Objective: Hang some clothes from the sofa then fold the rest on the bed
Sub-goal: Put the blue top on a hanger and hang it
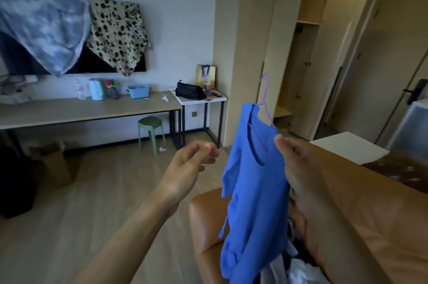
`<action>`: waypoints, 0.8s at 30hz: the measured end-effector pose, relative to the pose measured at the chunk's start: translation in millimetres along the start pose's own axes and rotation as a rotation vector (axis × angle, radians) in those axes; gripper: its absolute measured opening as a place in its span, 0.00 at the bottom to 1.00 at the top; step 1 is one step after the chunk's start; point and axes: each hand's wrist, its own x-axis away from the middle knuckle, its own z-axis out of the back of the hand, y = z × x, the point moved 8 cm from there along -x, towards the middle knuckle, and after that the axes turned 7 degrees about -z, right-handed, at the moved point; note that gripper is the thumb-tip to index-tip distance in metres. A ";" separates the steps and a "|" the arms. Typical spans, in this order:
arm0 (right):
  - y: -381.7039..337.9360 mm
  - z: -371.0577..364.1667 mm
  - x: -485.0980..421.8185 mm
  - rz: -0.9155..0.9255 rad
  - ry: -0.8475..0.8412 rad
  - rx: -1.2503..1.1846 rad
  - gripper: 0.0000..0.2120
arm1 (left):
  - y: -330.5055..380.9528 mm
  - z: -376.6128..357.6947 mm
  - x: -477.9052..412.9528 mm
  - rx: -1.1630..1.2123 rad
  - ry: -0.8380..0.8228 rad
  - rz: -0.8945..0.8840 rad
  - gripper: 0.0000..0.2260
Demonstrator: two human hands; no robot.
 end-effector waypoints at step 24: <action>129.8 -285.2 -355.5 -0.032 0.115 0.023 0.18 | -163.0 174.3 -320.9 -0.049 0.043 0.081 0.14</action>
